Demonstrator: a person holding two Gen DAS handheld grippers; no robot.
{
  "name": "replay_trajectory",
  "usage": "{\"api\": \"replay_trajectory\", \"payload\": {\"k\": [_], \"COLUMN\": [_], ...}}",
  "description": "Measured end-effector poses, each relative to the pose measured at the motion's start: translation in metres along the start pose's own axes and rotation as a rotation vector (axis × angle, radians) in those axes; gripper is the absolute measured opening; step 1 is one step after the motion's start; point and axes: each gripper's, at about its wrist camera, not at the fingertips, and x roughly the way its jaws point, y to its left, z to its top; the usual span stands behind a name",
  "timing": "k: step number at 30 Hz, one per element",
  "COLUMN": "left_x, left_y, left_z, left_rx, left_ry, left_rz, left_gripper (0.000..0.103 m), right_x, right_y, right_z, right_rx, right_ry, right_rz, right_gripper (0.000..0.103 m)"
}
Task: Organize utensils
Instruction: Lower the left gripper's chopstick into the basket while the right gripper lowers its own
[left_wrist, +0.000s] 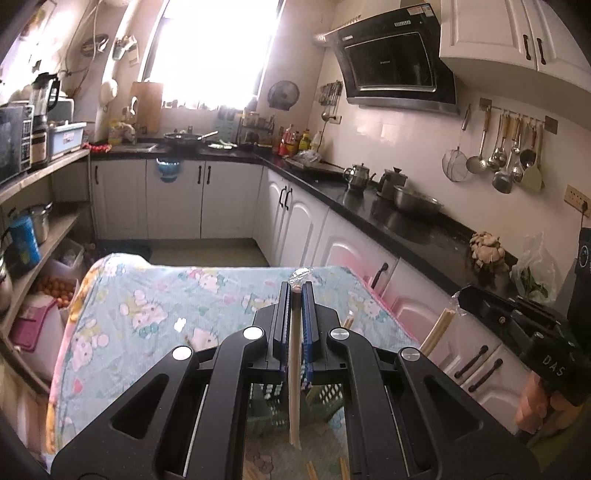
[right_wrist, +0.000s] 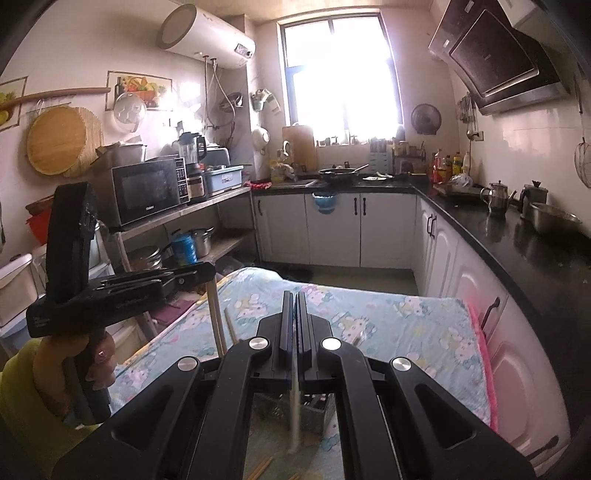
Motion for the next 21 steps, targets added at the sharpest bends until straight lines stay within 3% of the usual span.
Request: {"api": "replay_trajectory", "payload": {"k": [14, 21], "left_x": [0.020, 0.043], "left_y": [0.005, 0.015], "left_z": [0.017, 0.009], "left_rx": [-0.055, -0.071], "left_ry": [-0.075, -0.059], "left_rz": [0.023, 0.046], "left_gripper": [0.002, 0.002], "right_x": [0.007, 0.025], "right_y": [-0.019, -0.021], "right_z": [0.038, 0.042], "right_rx": [0.023, 0.036], "right_ry": [-0.069, -0.071], "right_rz": [-0.028, -0.017], "right_gripper": [0.002, 0.002]}}
